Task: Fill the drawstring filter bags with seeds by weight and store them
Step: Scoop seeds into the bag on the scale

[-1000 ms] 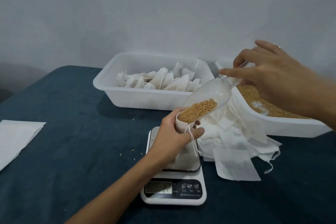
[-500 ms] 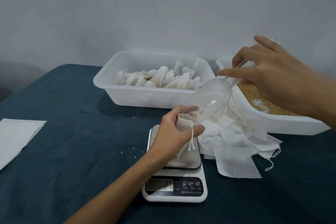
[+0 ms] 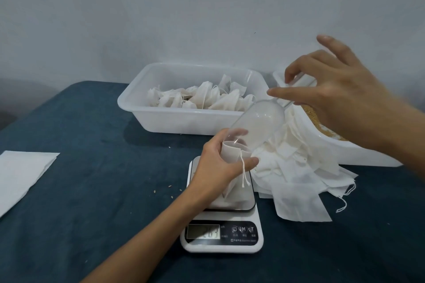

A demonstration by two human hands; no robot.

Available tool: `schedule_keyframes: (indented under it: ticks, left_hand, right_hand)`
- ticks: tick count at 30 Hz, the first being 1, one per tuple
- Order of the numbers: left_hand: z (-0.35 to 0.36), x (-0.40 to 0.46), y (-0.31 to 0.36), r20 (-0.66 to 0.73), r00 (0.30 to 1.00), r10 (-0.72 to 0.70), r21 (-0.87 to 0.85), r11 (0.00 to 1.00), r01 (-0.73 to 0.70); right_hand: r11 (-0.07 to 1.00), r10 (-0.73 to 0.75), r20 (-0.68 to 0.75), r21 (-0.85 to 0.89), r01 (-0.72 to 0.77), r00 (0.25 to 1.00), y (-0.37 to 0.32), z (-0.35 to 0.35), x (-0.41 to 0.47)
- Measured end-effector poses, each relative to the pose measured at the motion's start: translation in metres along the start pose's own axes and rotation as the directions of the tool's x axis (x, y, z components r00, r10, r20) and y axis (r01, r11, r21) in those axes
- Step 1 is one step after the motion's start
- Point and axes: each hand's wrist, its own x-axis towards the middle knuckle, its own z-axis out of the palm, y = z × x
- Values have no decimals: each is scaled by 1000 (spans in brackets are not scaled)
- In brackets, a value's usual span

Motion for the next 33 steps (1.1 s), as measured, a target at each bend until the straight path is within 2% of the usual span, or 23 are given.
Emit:
schedule_keyframes:
  ticks: [4,7,11,13,18,23,26,30,33]
  left_hand:
    - [-2,2,-1,-20,1000,-5,-36,999,5]
    - [-6,4,1,0,1000,-7,-38,999,7]
    - [-12,8,6,95,995,-18,-51,998,23]
    - [-14,8,6,149,989,-27,-51,998,34]
    - [-18,11,3,135,990,-30,-18,999,33]
    - [-22,12,2,120,993,-15,-1,1000,15]
    - [-25,12,1,114,993,-30,41,999,25]
    - [-33,7,-4,88,994,-69,179,983,52]
    - [-41,0,-3,20,999,-48,153,987,44]
  right_hand:
    - [994,93,-17,53,-92,996,6,9,-10]
    - [947,262,5,190,-258,965,8,18,-28]
    - [709,520,168,462,-533,837,-5,34,-55]
    - [633,580,199,500,-591,790,-17,43,-65]
    - [461,638,327,563,-686,697,-48,64,-81]
    - [360,660,366,612,-704,656,-75,82,-90]
    - [349,665,374,610,-711,647,-88,92,-96]
    - [366,673,366,591,-719,643,-94,101,-103]
    - [370,670,362,594,-714,648,-98,103,-106]
